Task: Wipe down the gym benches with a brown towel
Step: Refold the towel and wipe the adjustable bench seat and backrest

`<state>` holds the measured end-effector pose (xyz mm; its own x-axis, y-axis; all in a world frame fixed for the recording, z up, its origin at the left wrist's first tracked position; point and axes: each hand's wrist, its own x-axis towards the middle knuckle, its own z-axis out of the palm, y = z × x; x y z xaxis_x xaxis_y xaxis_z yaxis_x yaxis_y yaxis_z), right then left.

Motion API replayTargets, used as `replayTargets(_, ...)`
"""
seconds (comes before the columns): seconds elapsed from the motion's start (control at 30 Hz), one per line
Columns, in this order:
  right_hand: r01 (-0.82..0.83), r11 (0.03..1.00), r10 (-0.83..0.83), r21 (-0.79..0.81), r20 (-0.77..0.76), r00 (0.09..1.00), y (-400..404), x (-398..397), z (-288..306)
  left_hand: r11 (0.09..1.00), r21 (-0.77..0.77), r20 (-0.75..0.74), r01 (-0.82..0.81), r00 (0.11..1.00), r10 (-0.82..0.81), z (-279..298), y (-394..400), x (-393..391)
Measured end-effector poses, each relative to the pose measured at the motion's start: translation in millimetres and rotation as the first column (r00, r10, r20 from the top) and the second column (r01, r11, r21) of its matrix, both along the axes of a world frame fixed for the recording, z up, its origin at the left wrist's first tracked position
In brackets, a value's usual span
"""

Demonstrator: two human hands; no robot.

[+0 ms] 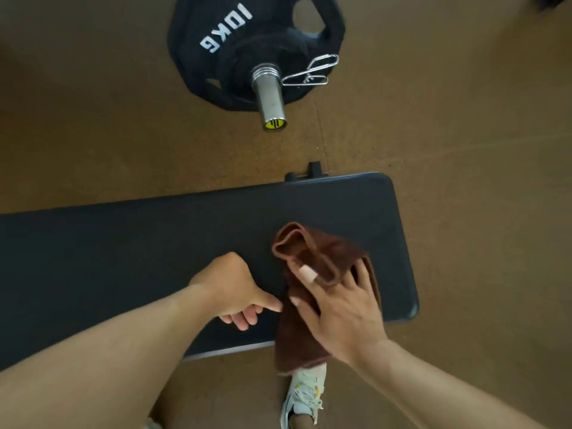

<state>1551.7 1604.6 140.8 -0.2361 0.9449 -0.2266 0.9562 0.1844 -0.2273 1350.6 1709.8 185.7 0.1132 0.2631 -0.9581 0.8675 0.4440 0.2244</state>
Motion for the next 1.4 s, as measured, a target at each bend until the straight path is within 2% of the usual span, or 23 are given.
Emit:
replayTargets(0.03, 0.045, 0.999, -0.044, -0.016, 0.034, 0.998, 9, -1, 0, 1.0, 0.028, 0.021, -0.001, 1.0, 0.0, -1, -1, -4)
replayTargets(0.1, 0.319, 0.946, -0.314, -0.048, 0.089, 0.945, 29, -10, 2, 0.991, 0.117, 0.08, -0.063, 0.995, 0.054, -3, -7, -12)
replayTargets(0.17, 0.633, 0.771, -0.624, -0.069, 0.111, 0.773, 44, -31, -1, 0.938, 0.209, 0.217, -0.277, 0.948, 0.232, -2, -15, -24)
replayTargets(0.2, 0.723, 0.688, -0.714, -0.064, 0.118, 0.69, 50, -44, -3, 0.88, 0.213, 0.314, -0.424, 0.883, 0.349, 0, -20, -33)
replayTargets(0.27, 0.797, 0.601, -0.788, -0.059, 0.123, 0.604, 59, -77, -2, 0.737, 0.198, 0.454, -0.647, 0.727, 0.516, 7, -28, -65)
replayTargets(0.33, 0.798, 0.599, -0.789, -0.062, 0.122, 0.602, 64, -122, -1, 0.644, 0.285, 0.514, -0.71, 0.68, 0.522, 10, -38, -118)
replayTargets(0.4, 0.731, 0.681, -0.722, -0.049, 0.118, 0.681, 63, -183, -1, 0.604, 0.403, 0.518, -0.687, 0.716, 0.468, 13, -50, -184)
replayTargets(0.47, 0.574, 0.819, -0.571, -0.019, 0.08, 0.817, 61, -258, 2, 0.585, 0.517, 0.472, -0.625, 0.778, 0.414, 15, -58, -247)
replayTargets(0.53, 0.301, 0.953, -0.299, -0.044, 0.048, 0.953, 60, -338, 3, 0.531, 0.659, 0.389, -0.533, 0.845, 0.365, 18, -62, -296)
replayTargets(0.57, 0.126, 0.99, -0.123, -0.07, 0.043, 0.991, 59, -376, 3, 0.475, 0.721, 0.365, -0.504, 0.86, 0.357, 20, -62, -313)
replayTargets(0.63, -0.167, 0.98, 0.172, -0.105, 0.041, 0.984, 63, -432, 4, 0.362, 0.81, 0.337, -0.461, 0.871, 0.357, 25, -58, -335)
replayTargets(0.7, -0.326, 0.939, 0.33, -0.107, 0.018, 0.944, 78, -449, 5, 0.301, 0.853, 0.315, -0.426, 0.88, 0.355, 27, -52, -342)
replayTargets(0.77, -0.409, 0.909, 0.41, -0.079, -0.003, 0.912, 94, -438, 5, 0.314, 0.865, 0.285, -0.391, 0.898, 0.335, 24, -47, -336)
replayTargets(0.83, -0.463, 0.885, 0.463, -0.054, -0.005, 0.886, 111, -412, 5, 0.365, 0.861, 0.251, -0.354, 0.92, 0.301, 23, -42, -319)
replayTargets(0.9, -0.41, 0.91, 0.411, -0.058, -0.008, 0.912, 132, -377, 4, 0.435, 0.84, 0.243, -0.325, 0.942, 0.233, 25, -35, -294)
replayTargets(1.0, -0.082, 0.994, 0.083, -0.072, 0.019, 0.996, 155, -283, -1, 0.618, 0.764, 0.191, -0.188, 0.98, 0.063, 24, -21, -241)
replayTargets(1.07, 0.139, 0.99, -0.135, -0.039, 0.092, 0.987, 155, -199, -3, 0.697, 0.716, 0.052, 0.037, 0.993, -0.107, 19, -7, -199)
replayTargets(1.13, 0.278, 0.961, -0.273, -0.014, 0.134, 0.952, 143, -112, -4, 0.73, 0.636, -0.092, 0.252, 0.963, -0.252, 11, 3, -155)
replayTargets(1.2, 0.404, 0.915, -0.4, -0.01, 0.131, 0.907, 124, -40, -2, 0.764, 0.53, -0.189, 0.368, 0.93, -0.316, 4, 8, -117)
replayTargets(1.27, 0.534, 0.845, -0.532, -0.013, 0.078, 0.843, 104, 5, -3, 0.778, 0.461, -0.276, 0.427, 0.902, -0.332, -1, 9, -96)
replayTargets(1.4, 0.728, 0.685, -0.729, -0.04, -0.04, 0.684, 75, 33, 1, 0.755, 0.459, -0.345, 0.468, 0.877, -0.333, -3, 5, -91)
